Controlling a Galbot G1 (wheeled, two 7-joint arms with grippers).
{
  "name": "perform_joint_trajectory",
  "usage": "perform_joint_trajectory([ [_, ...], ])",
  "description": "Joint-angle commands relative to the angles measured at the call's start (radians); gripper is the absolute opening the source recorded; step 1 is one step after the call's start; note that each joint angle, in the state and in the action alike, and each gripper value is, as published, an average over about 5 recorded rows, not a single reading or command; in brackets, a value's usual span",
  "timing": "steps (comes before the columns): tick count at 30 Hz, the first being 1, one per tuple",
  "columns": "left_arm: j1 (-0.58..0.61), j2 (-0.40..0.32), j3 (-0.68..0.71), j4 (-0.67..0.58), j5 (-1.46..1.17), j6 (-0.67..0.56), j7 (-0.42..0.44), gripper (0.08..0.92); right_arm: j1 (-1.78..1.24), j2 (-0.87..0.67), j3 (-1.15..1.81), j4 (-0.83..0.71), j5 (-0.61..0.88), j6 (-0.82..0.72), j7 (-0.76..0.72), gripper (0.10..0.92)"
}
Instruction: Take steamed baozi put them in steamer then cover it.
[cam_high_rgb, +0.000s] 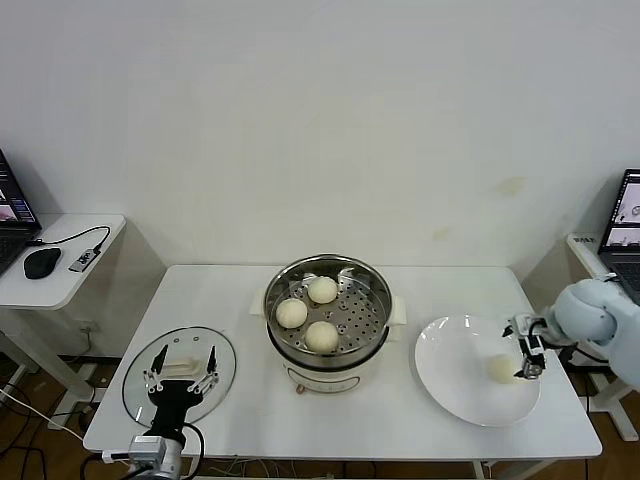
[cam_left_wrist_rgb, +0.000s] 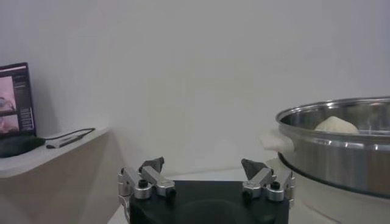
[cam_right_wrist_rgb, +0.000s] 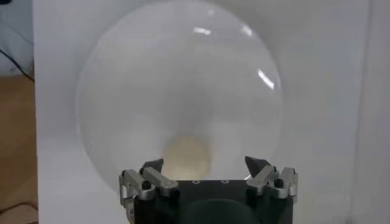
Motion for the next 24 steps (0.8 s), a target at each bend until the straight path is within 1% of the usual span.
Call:
perform_joint_trajectory([
  [1, 0.002, -0.001, -0.001, -0.001, 0.001, 0.0, 0.0, 0.823, -0.126, 0.052, 0.098, -0.094, -0.066, 0.009, 0.003, 0.823],
  [16, 0.002, -0.003, -0.004, 0.003, 0.003, -0.001, 0.0, 0.823, -0.109, 0.117, 0.074, -0.146, -0.083, 0.013, 0.015, 0.819],
  [19, 0.002, -0.004, -0.003, 0.003, 0.003, -0.001, 0.0, 0.823, -0.109, 0.122, 0.073, -0.148, -0.082, 0.008, 0.015, 0.794],
  [24, 0.001, -0.007, 0.001, 0.003, 0.006, -0.001, 0.0, 0.823, -0.105, 0.133, 0.074, -0.154, -0.081, 0.006, 0.022, 0.719],
])
